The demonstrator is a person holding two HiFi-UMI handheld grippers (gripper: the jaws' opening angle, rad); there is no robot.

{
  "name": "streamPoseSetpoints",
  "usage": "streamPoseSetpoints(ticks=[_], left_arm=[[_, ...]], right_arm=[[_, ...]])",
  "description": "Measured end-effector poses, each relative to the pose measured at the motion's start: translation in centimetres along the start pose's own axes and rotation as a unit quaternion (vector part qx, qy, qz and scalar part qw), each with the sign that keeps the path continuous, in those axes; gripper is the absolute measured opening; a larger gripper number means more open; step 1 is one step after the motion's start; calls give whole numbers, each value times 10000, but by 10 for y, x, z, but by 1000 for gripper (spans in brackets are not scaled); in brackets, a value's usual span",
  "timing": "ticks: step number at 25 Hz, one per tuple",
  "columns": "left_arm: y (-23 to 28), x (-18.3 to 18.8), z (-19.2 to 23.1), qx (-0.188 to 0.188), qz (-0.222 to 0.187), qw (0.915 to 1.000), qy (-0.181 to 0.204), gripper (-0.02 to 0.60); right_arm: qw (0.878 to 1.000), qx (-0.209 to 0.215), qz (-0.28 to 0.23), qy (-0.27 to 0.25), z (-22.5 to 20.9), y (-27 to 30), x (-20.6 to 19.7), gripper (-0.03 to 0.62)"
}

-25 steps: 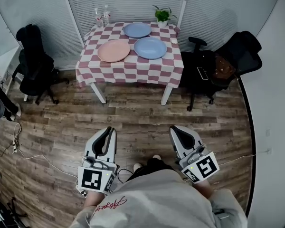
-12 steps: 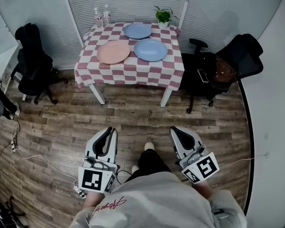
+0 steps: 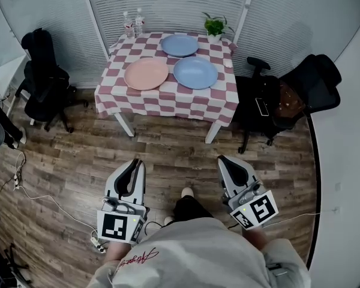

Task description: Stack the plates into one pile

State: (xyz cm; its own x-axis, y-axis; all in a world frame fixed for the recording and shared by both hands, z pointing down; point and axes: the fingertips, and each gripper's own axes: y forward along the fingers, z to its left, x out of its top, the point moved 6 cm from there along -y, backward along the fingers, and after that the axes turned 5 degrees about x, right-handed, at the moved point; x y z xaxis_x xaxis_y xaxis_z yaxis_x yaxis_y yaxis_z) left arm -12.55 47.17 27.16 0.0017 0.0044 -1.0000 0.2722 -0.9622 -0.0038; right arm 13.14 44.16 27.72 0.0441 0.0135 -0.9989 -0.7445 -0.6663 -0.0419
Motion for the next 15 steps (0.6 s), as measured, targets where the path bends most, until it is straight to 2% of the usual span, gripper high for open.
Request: streamPoseSetpoints(ticks=[15], left_arm=[[90, 5, 0, 231, -38, 9997, 22, 44]], right_arm=[[9993, 302, -148, 165, -88, 47, 4, 10]])
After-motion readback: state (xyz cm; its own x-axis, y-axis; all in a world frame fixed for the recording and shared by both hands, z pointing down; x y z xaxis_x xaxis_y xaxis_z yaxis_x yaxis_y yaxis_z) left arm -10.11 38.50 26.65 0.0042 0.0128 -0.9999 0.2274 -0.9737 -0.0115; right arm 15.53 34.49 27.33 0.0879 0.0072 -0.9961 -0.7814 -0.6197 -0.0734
